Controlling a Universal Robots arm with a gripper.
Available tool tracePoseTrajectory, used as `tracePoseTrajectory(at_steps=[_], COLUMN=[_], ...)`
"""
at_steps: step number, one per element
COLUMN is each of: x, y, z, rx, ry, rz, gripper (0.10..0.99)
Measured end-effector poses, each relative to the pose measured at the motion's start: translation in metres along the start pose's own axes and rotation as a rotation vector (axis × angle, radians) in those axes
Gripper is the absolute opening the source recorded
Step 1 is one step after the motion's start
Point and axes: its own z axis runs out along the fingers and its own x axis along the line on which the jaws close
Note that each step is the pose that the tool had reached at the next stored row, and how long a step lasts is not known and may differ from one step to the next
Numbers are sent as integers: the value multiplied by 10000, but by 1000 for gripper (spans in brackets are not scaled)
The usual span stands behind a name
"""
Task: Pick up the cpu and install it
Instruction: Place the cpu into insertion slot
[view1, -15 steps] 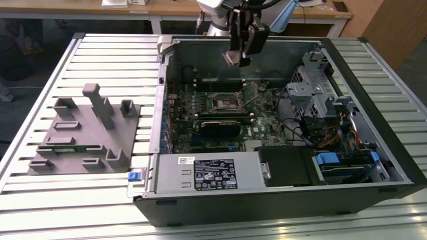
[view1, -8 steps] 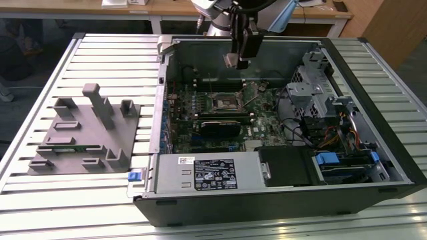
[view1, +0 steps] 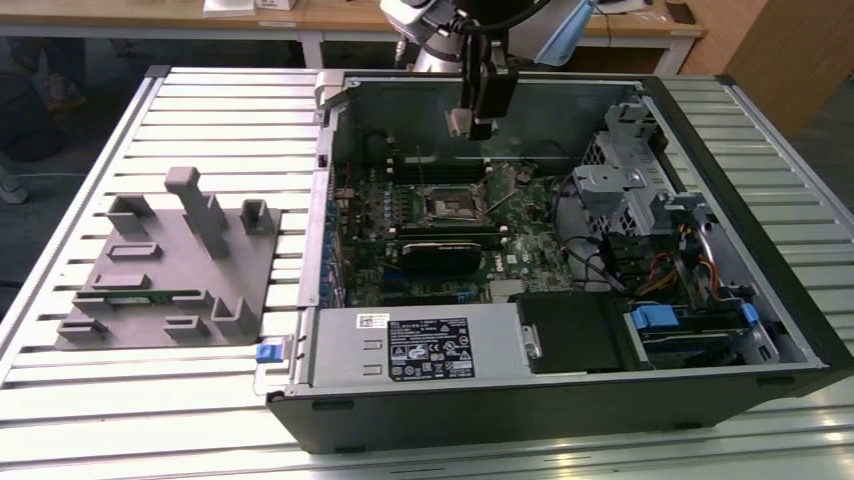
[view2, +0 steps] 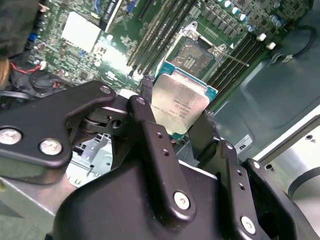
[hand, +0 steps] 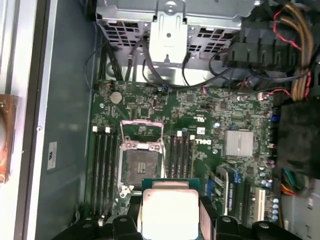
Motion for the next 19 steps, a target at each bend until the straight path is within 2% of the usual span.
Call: tracePoseTrajectory(at_steps=[3, 7, 19], x=[44, 46, 54], y=[0, -2, -4], z=[52, 102, 161], rx=[0, 0, -1], ry=[-3, -27, -6], rz=[98, 687, 720], gripper=[541, 541, 541])
